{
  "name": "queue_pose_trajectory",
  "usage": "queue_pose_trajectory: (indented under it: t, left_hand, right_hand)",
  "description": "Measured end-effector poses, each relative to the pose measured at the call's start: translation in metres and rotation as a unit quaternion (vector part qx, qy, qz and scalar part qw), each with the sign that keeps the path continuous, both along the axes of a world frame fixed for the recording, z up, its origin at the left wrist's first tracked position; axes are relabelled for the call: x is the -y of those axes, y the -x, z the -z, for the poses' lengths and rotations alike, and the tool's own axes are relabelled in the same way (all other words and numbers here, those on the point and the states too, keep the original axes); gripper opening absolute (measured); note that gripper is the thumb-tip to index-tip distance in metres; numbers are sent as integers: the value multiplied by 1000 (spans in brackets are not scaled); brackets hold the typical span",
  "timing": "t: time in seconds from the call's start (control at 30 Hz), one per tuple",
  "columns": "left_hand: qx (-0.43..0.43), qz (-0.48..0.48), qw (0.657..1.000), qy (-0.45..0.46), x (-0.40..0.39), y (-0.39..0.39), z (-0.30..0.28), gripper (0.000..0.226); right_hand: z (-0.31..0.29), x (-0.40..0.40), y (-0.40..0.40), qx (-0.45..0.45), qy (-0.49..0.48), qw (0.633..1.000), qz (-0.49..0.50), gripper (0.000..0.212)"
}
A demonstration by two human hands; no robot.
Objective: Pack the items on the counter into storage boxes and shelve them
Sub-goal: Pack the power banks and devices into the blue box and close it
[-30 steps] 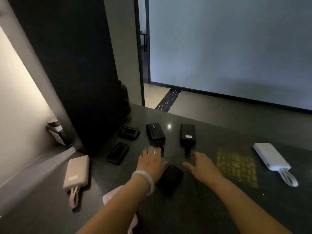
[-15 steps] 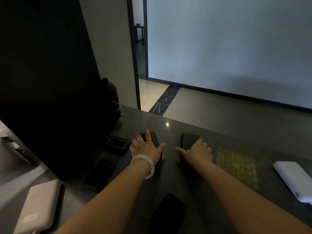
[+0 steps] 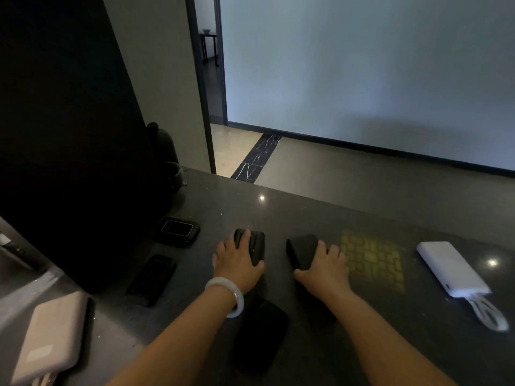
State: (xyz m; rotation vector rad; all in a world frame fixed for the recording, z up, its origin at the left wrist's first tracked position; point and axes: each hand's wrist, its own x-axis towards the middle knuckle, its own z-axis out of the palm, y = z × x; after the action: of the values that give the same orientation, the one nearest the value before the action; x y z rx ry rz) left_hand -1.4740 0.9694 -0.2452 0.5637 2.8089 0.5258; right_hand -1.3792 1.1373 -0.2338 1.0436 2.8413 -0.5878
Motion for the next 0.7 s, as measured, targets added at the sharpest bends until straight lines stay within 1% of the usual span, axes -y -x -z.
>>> queue_pose_trajectory:
  t: [0.1,0.17,0.23,0.3,0.4,0.57,0.7]
  left_hand:
    - [18,33,999,8,8,-23,-2,87]
    - [10,17,999,27,8,-34,-5,90]
    - [-10,-20,999,40,5,-43,-12,93]
    - [-6,-36,999,29,3,-48,-21,93]
    - [14,-32,999,11,6,-54,-31,92]
    - [9,18,999,-28,12,-81,-46,87]
    - [4,91,995,-30,5,-122,-55,87]
  right_hand:
    - [4,5,-42,27,15,999,18,104]
    - [3,9,-62,35,20,999,24,105]
    - [-1,14,-74,33,25,999,28,103]
    - [-6,17,-84,28,27,999,32,100]
    - [-11,18,-100,26,45,998,43,93]
    - [-18,17,-142,39,59,995,73,86]
    - [-24,20,-194,26,69,989,128,85]
